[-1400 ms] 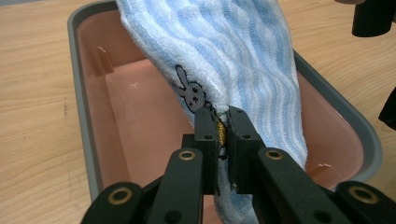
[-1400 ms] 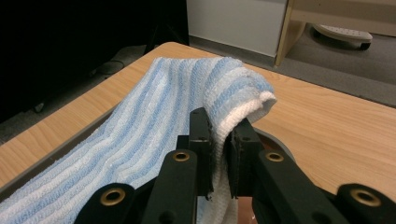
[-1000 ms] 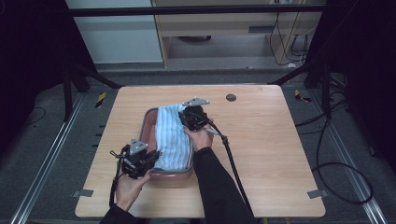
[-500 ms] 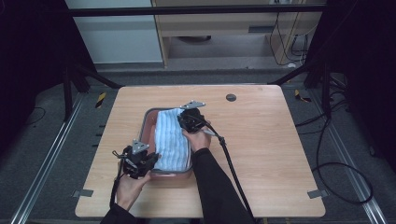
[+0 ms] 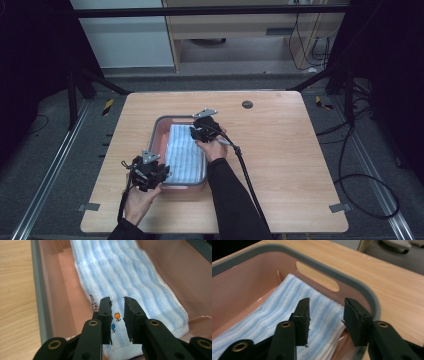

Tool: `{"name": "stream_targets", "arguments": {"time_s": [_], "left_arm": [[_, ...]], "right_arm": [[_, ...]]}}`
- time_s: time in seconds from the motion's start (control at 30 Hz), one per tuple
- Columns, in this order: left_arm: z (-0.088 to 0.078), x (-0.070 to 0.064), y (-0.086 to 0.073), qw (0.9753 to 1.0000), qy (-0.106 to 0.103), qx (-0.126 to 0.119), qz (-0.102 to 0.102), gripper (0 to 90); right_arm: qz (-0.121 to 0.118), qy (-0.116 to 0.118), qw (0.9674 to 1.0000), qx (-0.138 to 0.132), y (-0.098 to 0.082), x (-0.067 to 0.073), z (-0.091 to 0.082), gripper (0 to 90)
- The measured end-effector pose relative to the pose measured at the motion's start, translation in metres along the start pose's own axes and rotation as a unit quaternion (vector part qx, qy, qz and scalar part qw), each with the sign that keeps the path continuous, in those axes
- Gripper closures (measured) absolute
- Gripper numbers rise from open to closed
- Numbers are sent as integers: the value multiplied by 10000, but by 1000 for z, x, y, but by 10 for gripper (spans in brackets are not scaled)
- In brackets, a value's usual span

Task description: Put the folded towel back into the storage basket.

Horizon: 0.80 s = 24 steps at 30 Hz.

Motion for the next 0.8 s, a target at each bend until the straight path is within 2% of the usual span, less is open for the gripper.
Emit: {"name": "stream_targets", "arguments": {"time_s": [0.17, 0.27, 0.37, 0.43, 0.63, 0.77, 0.8], "left_arm": [[-12, 3, 7, 9995, 17, -310, 67, 690], [-19, 3, 11, 9984, 26, -558, 131, 635], [-26, 5, 14, 9968, 14, -772, 200, 558], [-32, 9, 15, 9958, 1, -900, 168, 524], [-42, 22, 17, 9939, -80, -1097, 46, 389], [-47, 32, 17, 9931, 36, -1164, 162, 315], [-48, 35, 16, 9931, 64, -1162, 134, 297]], "right_arm": [[98, 45, 9993, -359, 7, -5, -15, 491], [177, 106, 9981, -576, 11, -8, -28, 440], [264, 179, 9972, -684, 15, -12, -42, 382], [274, 179, 9968, -736, 15, -16, -51, 359], [429, 128, 9949, -900, 13, -36, -83, 297], [524, 118, 9941, -947, 7, -48, -101, 245], [516, 94, 9940, -959, 4, -52, -107, 237]]}}
Point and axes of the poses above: each handheld gripper's, and its own axes: z roughly forward along the jaws, y roughly out of its top, x roughly to its left, the point moved 2 cm from there along z, roughly forward along the jaws, and after that the axes turned 2 degrees about y, right-handed, at the moved point
